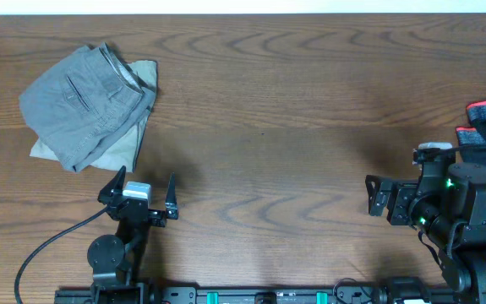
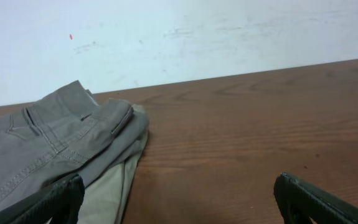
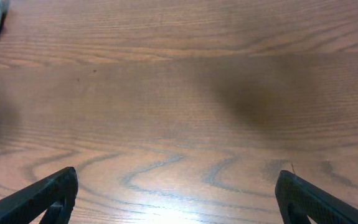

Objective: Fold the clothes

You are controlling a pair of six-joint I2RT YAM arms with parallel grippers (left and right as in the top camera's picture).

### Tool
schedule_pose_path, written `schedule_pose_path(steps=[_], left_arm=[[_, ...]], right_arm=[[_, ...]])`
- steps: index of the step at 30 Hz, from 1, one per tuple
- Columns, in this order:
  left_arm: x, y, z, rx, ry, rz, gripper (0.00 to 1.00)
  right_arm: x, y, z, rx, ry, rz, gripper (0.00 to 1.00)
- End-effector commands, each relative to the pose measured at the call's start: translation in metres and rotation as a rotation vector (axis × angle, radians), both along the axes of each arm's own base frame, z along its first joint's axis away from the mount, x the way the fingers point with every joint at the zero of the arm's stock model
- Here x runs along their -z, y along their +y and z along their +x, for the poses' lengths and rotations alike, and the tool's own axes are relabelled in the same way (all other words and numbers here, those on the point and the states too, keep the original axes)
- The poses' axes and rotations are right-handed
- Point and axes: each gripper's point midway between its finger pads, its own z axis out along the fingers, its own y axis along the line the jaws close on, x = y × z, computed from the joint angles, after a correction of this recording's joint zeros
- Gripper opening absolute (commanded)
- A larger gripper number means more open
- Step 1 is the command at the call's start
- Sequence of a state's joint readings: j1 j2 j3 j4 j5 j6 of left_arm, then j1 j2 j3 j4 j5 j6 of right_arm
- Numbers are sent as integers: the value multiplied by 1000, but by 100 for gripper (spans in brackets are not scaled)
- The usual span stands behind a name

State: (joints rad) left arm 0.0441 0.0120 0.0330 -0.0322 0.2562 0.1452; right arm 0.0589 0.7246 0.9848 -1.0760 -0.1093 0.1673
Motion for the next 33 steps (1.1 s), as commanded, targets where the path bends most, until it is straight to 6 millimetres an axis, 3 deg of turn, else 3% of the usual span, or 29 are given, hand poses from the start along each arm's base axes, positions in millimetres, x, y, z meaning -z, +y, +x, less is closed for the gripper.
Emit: schedule_pose_path(steps=[1,22,24,27,30,33], left_arm=[[16,-1,0,3,37,-14,98],[17,-1,1,3,42,-14,98],[17,-1,1,3,42,-14,98],[17,-1,1,3,42,-14,98],[17,-1,1,3,42,-14,98],[17,-1,1,3,42,-14,98]], right_arm=[[-3,-3,1,13,-11,-5,99],[-3,-3,0,12,-6,-7,99],[-2,-14,2,33,-18,-75,99],[-3,-30,8,104,-103,-136,99],[-1,-31,16,117,-238,-123,99],[16,-26,21,103,-358,-93,99]])
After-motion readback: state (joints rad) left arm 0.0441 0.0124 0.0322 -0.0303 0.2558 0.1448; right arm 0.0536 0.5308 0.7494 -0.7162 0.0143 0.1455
